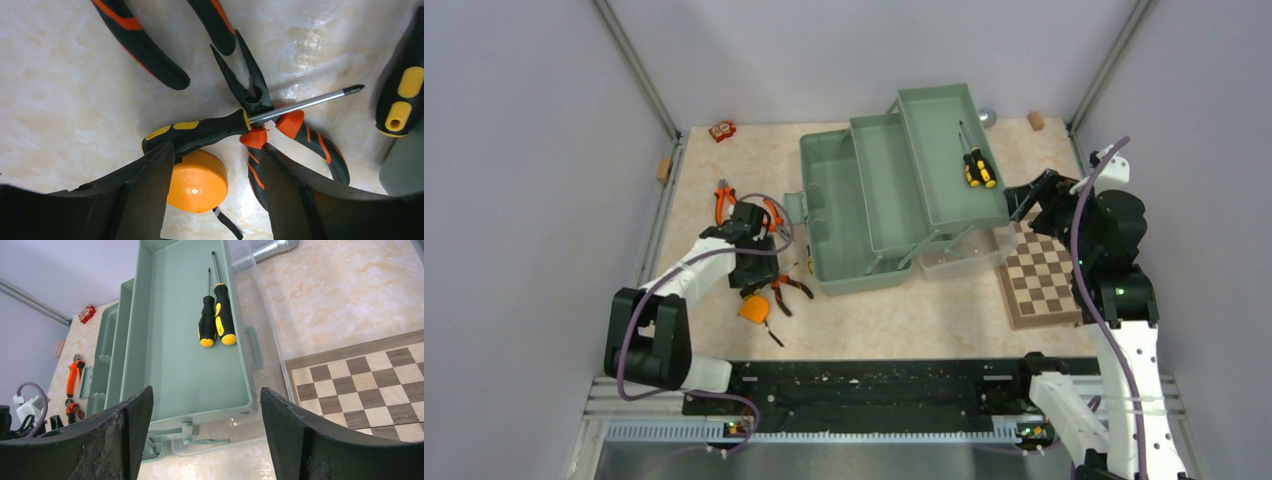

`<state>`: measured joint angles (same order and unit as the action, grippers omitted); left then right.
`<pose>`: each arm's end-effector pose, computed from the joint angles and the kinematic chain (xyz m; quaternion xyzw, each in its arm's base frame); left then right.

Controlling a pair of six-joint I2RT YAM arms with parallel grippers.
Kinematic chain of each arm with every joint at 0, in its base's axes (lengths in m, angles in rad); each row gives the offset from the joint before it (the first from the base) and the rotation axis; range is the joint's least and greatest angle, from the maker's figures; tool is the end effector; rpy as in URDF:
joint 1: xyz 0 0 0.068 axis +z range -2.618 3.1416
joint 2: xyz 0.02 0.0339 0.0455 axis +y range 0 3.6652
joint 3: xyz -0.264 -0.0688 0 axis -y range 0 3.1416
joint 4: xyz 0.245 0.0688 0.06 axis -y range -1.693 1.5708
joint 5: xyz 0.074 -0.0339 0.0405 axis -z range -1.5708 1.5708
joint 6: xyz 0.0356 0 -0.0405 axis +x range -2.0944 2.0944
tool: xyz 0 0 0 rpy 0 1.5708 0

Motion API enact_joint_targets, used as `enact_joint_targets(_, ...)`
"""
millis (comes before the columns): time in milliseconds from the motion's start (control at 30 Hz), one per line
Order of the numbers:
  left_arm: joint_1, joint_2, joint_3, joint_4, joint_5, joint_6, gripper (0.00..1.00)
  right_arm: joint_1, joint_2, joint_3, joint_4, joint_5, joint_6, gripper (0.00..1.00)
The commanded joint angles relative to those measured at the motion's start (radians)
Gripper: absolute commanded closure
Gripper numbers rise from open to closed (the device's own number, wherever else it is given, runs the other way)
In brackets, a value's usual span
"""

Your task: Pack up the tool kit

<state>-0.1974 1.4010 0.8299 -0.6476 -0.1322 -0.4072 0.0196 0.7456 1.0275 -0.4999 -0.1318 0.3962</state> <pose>0.2477 -0.0447 0.1892 -0.1144 0.9758 0.0101 0.1862 0.1513 0.0076 0.3947 0.1052 0.7721 0.1792 0.6006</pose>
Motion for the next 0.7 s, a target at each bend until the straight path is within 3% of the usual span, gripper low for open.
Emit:
enact_joint_targets(0, 0.004, 0.017, 0.026, 0.04, 0.117, 0.046, 0.31, 0.009, -0.018, 0.001, 0.041, -0.002, -0.002, 0.22)
enact_joint_targets(367, -0.006, 0.073, 0.107, 0.111, 0.243, 0.17, 0.37, 0.009, -0.014, -0.001, 0.044, -0.006, -0.003, 0.22)
enact_joint_targets(667, -0.046, 0.169, 0.145, 0.156, 0.24, 0.274, 0.42, 0.009, -0.021, -0.007, 0.043, -0.003, -0.001, 0.21)
